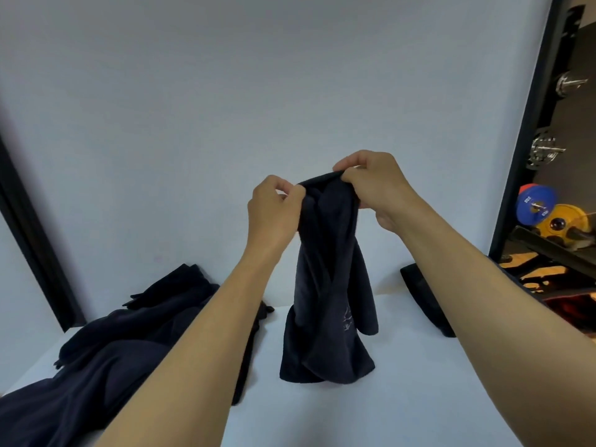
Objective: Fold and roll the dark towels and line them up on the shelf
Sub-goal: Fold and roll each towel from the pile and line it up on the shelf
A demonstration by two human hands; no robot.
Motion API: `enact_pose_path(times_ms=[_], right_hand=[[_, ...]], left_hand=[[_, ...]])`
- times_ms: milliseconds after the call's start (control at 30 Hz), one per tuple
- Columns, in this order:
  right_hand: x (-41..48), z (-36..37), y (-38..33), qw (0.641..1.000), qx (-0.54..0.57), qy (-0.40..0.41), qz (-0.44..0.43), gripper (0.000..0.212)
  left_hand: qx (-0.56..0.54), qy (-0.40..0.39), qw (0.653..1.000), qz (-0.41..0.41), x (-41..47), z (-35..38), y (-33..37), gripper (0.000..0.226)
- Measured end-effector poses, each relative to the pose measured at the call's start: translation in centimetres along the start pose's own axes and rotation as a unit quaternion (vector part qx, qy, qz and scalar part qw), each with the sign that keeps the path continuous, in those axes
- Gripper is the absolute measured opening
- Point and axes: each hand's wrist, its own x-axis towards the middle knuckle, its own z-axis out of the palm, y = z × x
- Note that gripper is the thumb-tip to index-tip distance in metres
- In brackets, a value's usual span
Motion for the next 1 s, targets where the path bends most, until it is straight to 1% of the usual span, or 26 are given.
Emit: enact_pose_path(times_ms=[67,100,133,167,200,233,267,300,367,467,533,567,667,733,767,800,833,867,900,933,967,1000], right_hand=[[0.5,0.1,0.9,1.0,-0.002,-0.005,0.012,0.034],[0.7,0.1,1.3,1.0,-0.009,-0.001,0.004,0.035],[0.9,-0.1,1.6,1.0,-0.018,0.004,-0.007,0.036],[1.0,-0.4,1.9,0.999,-0.03,0.006,-0.021,0.037],[1.3,-0.9,2.1,0.998,-0.054,0.004,-0.039,0.037],[1.5,-1.5,2.3,0.994,-0.088,0.0,-0.063,0.037],[1.8,-2.2,2.5,0.988,-0.126,0.0,-0.086,0.037],[2.1,-2.9,2.6,0.981,-0.161,0.005,-0.107,0.037],[2.7,-4.3,2.8,0.968,-0.213,0.028,-0.13,0.037],[4.0,-6.5,3.4,0.959,-0.243,0.066,-0.127,0.037],[4.9,-7.7,4.0,0.959,-0.247,0.086,-0.11,0.037],[5.4,-8.3,4.5,0.959,-0.25,0.092,-0.097,0.036],[6.4,-9.1,6.1,0.95,-0.294,0.098,-0.04,0.037],[6.3,-8.9,6.4,0.93,-0.36,0.071,0.004,0.037],[5.9,-8.2,6.0,0.923,-0.381,0.045,0.007,0.035],[5.4,-7.2,5.3,0.927,-0.374,0.014,-0.014,0.031],[4.6,-5.8,4.2,0.942,-0.332,-0.026,-0.052,0.024],[3.3,-4.1,2.6,0.957,-0.264,-0.079,-0.095,0.023],[2.0,-2.0,0.8,0.962,-0.196,-0.136,-0.133,0.037],[0.7,-0.1,-0.7,0.957,-0.153,-0.184,-0.164,0.056],[-0.2,1.7,-1.8,0.946,-0.15,-0.211,-0.193,0.072],[-0.7,3.2,-2.4,0.933,-0.175,-0.223,-0.221,0.081]], left_hand=[[0.015,-0.026,0.999,0.011,0.3,-0.2,-0.3,0.007],[0.007,-0.055,0.998,0.024,0.3,-0.4,-0.5,0.009],[0.001,-0.09,0.995,0.034,0.3,-0.8,-0.7,0.016],[0.02,-0.124,0.991,0.046,0.5,-1.3,-1.0,0.023],[0.077,-0.155,0.983,0.063,0.7,-2.0,-1.3,0.025],[0.157,-0.181,0.967,0.082,0.9,-2.7,-1.7,0.022],[0.233,-0.199,0.948,0.092,1.2,-3.6,-2.1,0.02],[0.284,-0.206,0.933,0.086,1.4,-4.5,-2.7,0.019],[0.328,-0.202,0.922,0.043,1.7,-6.6,-3.9,0.013],[0.343,-0.165,0.925,-0.011,2.3,-10.4,-5.3,0.009],[0.298,-0.132,0.945,-0.03,2.7,-13.0,-5.6,0.012],[0.269,-0.113,0.956,-0.027,2.9,-14.1,-5.5,0.014],[0.173,-0.054,0.983,0.02,3.2,-15.2,-4.2,0.012],[0.105,-0.019,0.993,0.047,3.2,-14.2,-2.8,0.012],[0.089,-0.002,0.994,0.062,3.2,-13.3,-2.1,0.014],[0.081,0.012,0.994,0.078,3.2,-12.3,-1.4,0.017],[0.079,0.018,0.992,0.094,3.2,-11.2,-0.7,0.02],[0.084,0.015,0.99,0.108,3.2,-9.9,0.0,0.021],[0.097,0.004,0.988,0.119,3.1,-8.7,0.6,0.02],[0.116,-0.014,0.985,0.126,3.0,-7.4,1.2,0.017],[0.134,-0.031,0.982,0.131,2.9,-6.3,1.7,0.015],[0.147,-0.045,0.98,0.129,2.8,-5.4,2.1,0.012]])
